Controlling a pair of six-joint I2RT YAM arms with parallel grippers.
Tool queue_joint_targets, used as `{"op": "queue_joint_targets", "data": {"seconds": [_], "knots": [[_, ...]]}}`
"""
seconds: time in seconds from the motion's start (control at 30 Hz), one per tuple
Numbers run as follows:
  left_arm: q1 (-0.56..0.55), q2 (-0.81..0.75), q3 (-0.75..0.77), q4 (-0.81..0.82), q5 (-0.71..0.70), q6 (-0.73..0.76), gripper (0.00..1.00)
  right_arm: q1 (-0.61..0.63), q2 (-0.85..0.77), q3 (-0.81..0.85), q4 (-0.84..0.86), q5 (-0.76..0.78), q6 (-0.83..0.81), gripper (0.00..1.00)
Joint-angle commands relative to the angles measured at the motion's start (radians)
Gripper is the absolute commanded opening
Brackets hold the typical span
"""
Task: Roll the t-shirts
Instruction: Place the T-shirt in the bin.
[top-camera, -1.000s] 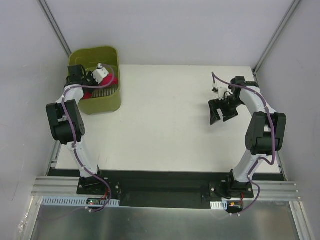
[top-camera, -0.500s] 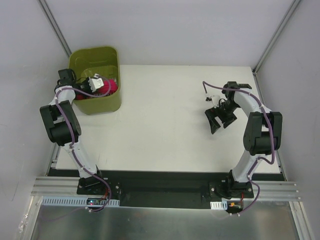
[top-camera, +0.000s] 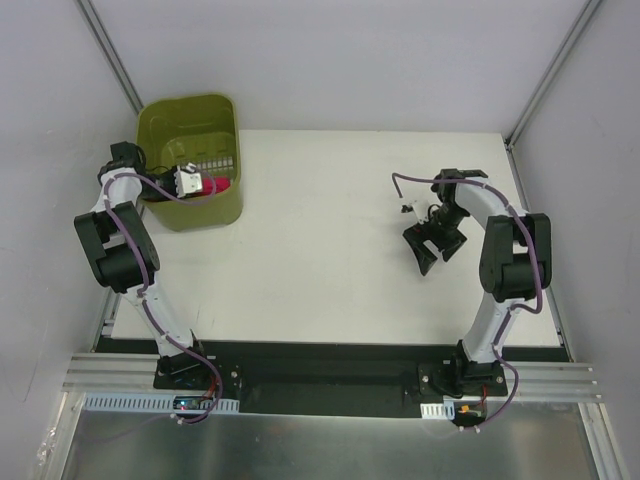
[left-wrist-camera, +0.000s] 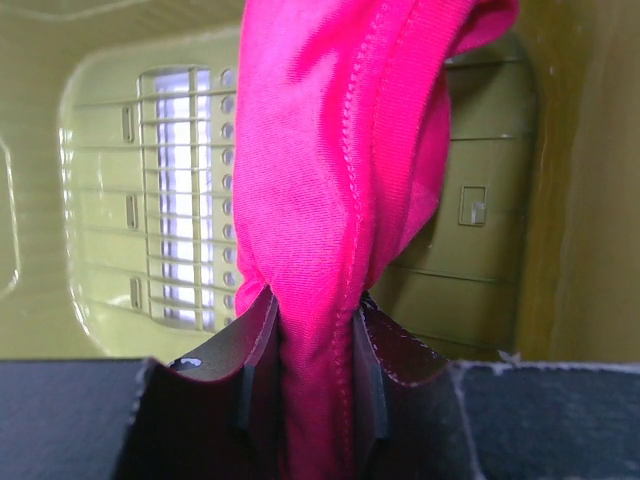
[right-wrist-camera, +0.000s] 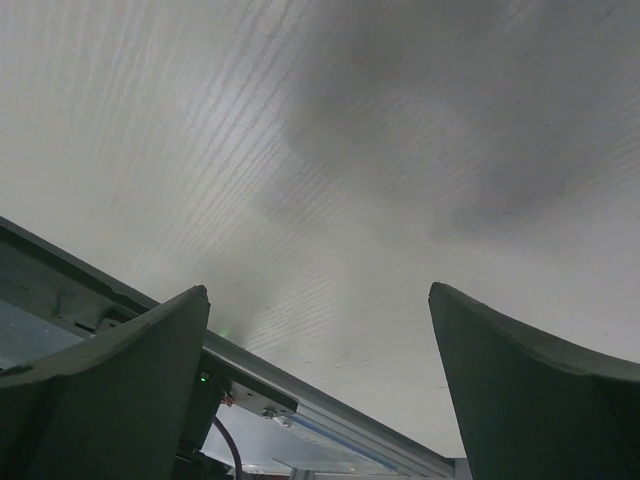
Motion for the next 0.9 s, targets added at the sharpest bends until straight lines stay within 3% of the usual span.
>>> {"op": "queue_joint_targets", "data": {"seconds": [0.0,0.03,0.1,0.17,0.27,0.63,0.83,0.87], "knots": [[0.01,-0.007,-0.016,-0.096,0.051,0.19,0.0,0.011,0.007,0.037,-0.039,0.039,-0.023,0.96],[0.011,-0.004,-0.015,-0.099,0.046,0.192,0.0,0.011,0.009,0.037,-0.039,0.037,-0.026,0.96],[0.008,0.007,-0.009,-0.11,0.028,0.2,0.23,0.013,0.007,0.037,-0.039,0.036,-0.027,0.96],[0.008,0.016,-0.001,-0.118,0.022,0.198,0.54,0.014,0.01,0.037,-0.039,0.036,-0.03,0.96],[0.008,0.016,0.004,-0.124,0.022,0.212,0.68,0.019,0.018,0.041,-0.036,0.039,-0.037,0.96],[0.011,-0.039,0.01,-0.183,0.081,0.204,0.9,0.02,0.045,0.08,-0.044,0.036,-0.052,0.96],[0.008,-0.117,-0.024,-0.274,0.077,0.226,0.93,0.019,0.084,0.104,-0.062,0.008,-0.073,0.96],[0.013,-0.135,-0.033,-0.301,0.071,0.238,0.99,0.019,0.09,0.116,-0.064,0.004,-0.076,0.96]]}}
